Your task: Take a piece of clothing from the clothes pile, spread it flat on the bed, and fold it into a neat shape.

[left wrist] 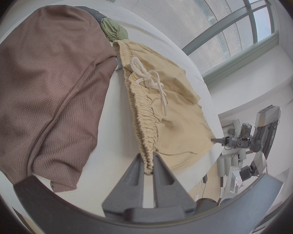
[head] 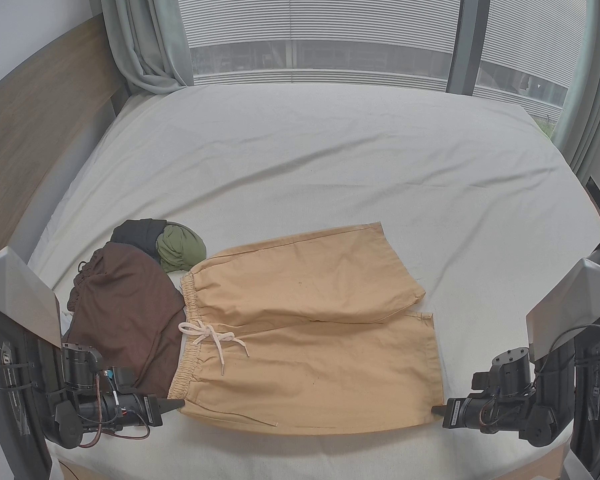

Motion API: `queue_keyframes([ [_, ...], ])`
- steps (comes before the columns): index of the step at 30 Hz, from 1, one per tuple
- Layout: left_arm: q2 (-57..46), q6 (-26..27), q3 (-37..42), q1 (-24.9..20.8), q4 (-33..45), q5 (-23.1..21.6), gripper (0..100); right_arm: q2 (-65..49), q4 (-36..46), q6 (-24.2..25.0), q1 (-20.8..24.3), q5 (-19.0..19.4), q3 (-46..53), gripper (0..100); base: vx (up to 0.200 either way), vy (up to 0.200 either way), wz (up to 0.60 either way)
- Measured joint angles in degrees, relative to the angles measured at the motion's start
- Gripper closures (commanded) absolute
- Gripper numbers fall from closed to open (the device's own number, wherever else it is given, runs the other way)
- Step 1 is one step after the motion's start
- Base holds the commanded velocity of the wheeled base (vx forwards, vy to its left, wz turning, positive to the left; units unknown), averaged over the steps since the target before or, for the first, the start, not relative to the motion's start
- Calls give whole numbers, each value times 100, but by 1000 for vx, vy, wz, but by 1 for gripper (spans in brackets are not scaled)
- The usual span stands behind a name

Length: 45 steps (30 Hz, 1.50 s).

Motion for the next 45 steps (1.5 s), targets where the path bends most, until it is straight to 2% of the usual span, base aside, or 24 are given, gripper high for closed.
queue_keyframes([
  [5, 11, 339, 0, 20, 222, -171, 100, -68, 4, -4, 20, 6, 11, 100, 0, 0, 0],
  [16, 0, 282, 2, 50, -282, -457, 100, -680, -5, 54, 33, 194, 11, 100, 0, 0, 0],
  [24, -182, -101, -80, 20, -328, -499, 100, -1252, -5, 315, -1, 189, -336, 100, 0, 0, 0],
  [36, -446, -673, -369, -49, -328, -424, 100, -1412, 2, 519, -59, 165, -1058, 100, 0, 0, 0],
  [45, -499, -1196, -651, -139, -330, -59, 100, -1436, 2, 525, -191, 162, -1392, 100, 0, 0, 0],
])
